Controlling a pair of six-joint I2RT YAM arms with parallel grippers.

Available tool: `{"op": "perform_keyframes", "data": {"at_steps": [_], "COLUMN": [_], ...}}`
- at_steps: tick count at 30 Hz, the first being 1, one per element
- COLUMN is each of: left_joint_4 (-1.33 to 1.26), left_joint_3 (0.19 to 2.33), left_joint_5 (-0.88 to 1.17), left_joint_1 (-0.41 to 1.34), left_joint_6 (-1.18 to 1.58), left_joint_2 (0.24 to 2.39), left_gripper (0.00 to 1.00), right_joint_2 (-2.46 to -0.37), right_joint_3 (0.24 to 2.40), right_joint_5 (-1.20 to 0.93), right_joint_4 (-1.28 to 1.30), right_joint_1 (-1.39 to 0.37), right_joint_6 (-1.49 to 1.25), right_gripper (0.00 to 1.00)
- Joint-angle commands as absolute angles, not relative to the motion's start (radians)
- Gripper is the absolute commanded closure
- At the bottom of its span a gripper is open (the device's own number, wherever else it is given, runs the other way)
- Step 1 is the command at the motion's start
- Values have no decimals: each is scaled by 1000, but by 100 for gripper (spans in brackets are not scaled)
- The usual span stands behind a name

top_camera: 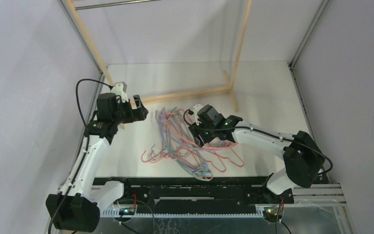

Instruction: Organize the hangers

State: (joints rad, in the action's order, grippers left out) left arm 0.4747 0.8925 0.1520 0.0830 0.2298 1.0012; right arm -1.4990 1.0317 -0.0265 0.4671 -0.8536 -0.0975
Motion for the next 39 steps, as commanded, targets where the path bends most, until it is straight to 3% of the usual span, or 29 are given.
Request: {"op": "perform_keyframes", "data": {"at_steps": [1, 13, 22, 29, 39], "left_joint_4": [444, 442, 434, 422, 413], "left_joint_3": [879, 845, 825, 809, 793], "left_joint_5": [129, 87, 48, 46, 37], "left_joint_1": [86, 87, 87, 87, 87], "left_joint_6": [242, 235, 225, 229, 233], "left_joint_2": [963, 930, 899, 894, 874], "left_gripper": [0, 0, 0, 0, 0], "right_joint_2": [-1544, -1655, -1714, -1727, -1725], "right_joint_3": [1028, 1032, 1045, 1046, 1039], "right_joint_5": [-31, -19, 0, 9, 196], "right_joint_4": [407, 398, 418, 430, 505], "right_joint_1": [-861, -864, -842, -844, -803], "right_joint_6": [-70, -72, -87, -94, -143], "right_gripper": [32, 34, 47, 45, 40]}}
